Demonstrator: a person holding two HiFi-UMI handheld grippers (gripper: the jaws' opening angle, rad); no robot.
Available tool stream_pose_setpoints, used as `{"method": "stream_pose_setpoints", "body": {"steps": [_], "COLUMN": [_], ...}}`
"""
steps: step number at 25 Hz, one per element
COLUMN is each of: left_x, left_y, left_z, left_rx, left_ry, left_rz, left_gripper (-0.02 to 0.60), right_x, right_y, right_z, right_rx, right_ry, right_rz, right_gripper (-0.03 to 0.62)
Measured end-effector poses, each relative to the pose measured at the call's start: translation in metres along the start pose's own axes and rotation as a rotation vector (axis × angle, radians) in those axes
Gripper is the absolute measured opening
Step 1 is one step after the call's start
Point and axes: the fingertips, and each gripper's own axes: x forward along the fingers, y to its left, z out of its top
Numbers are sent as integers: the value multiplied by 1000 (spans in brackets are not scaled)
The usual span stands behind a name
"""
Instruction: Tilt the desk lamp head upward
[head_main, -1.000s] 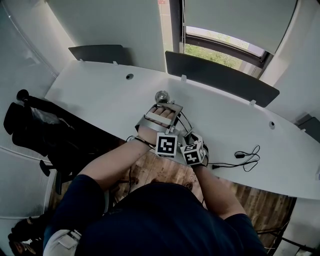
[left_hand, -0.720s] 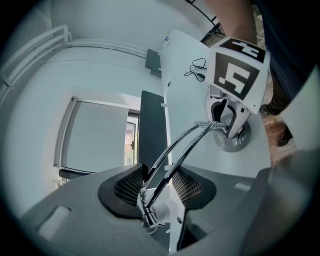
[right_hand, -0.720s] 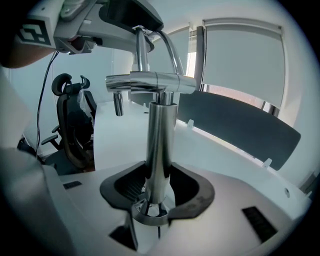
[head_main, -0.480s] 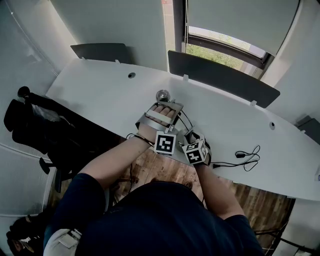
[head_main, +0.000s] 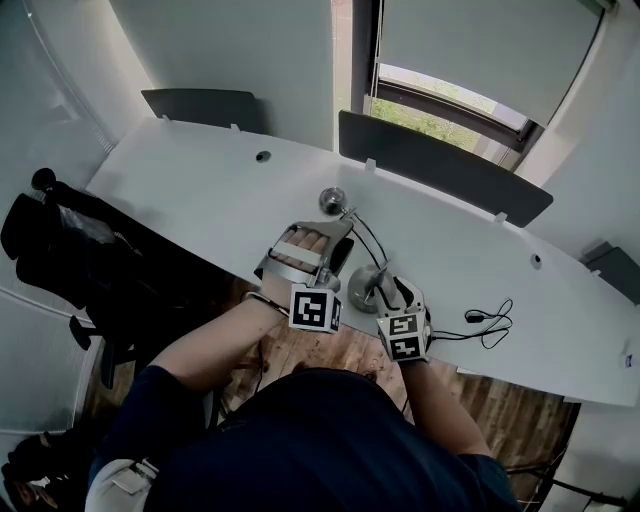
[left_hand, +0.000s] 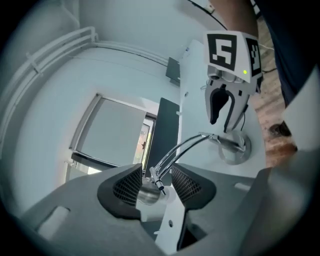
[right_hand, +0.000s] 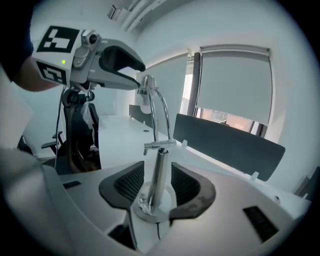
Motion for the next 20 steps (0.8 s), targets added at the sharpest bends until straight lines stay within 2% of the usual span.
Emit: {"method": "stream_pose_setpoints", "body": {"steps": [7, 10, 15, 17, 20], "left_x": [-40, -55, -73, -78, -87], "left_y": [25, 27, 18, 11, 4], "left_z": [18, 28, 40, 42, 44], "left_rx": [-406, -615, -950, -1023, -1091], "left_ry": [-160, -252, -352, -373, -406], "left_rz": [-2, -61, -174, -201, -221], "left_gripper": [183, 170, 93, 67, 24], "right_x": [-52, -77, -109, -117, -124], "right_y": [26, 33, 40, 44, 50], "right_z": [48, 76, 109, 114, 114], "right_rx": [78, 94, 139, 152, 144], "right_ry": [-116, -200, -335, -377, -413], "right_rz": [58, 79, 104, 122, 144], "right_gripper": [170, 149, 99, 73, 45]}}
